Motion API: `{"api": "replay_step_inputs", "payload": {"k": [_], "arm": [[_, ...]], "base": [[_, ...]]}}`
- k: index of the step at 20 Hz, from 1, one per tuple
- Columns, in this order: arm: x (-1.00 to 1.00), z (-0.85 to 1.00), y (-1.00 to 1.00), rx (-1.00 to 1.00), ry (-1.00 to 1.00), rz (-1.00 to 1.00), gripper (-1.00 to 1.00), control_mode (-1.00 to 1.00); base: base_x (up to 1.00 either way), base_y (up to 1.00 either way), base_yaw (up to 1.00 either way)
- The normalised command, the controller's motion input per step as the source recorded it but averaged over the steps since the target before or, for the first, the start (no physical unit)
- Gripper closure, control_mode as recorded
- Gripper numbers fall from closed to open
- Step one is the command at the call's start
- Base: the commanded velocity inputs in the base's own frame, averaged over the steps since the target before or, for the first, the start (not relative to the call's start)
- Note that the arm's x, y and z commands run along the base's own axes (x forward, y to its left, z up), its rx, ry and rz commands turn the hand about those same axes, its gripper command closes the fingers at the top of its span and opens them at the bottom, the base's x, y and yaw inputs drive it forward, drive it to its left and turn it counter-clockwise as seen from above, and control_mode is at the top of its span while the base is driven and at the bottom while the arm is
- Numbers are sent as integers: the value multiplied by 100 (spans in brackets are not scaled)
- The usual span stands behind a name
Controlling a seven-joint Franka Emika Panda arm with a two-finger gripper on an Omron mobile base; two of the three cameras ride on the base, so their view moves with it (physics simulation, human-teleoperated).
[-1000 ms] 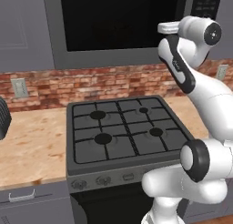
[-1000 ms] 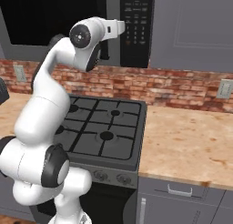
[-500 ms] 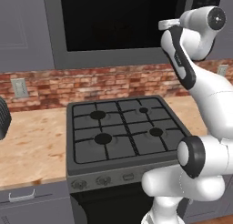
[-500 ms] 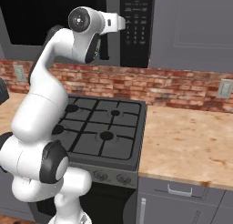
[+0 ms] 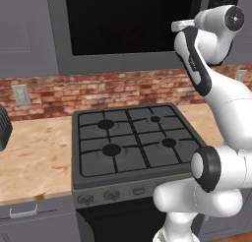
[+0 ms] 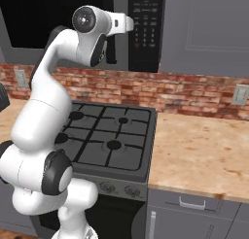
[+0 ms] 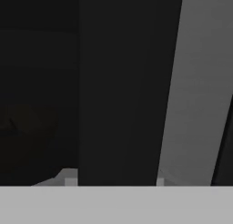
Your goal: The microwave is finished heating the fish and bell pepper. Take the bowl containing the food and place it on the dining counter.
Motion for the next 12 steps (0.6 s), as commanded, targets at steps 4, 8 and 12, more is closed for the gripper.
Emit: {"api": "replay_step_inputs", "payload": {"k": [4,8,12], "arm": [[0,0,2,0,-3,0,100,-100],[-1,3,21,0,-4,0,100,-100],[-31,24,32,0,-1,0,100,-100]], "base": [[0,0,0],[0,0,0],[0,0,0]]}}
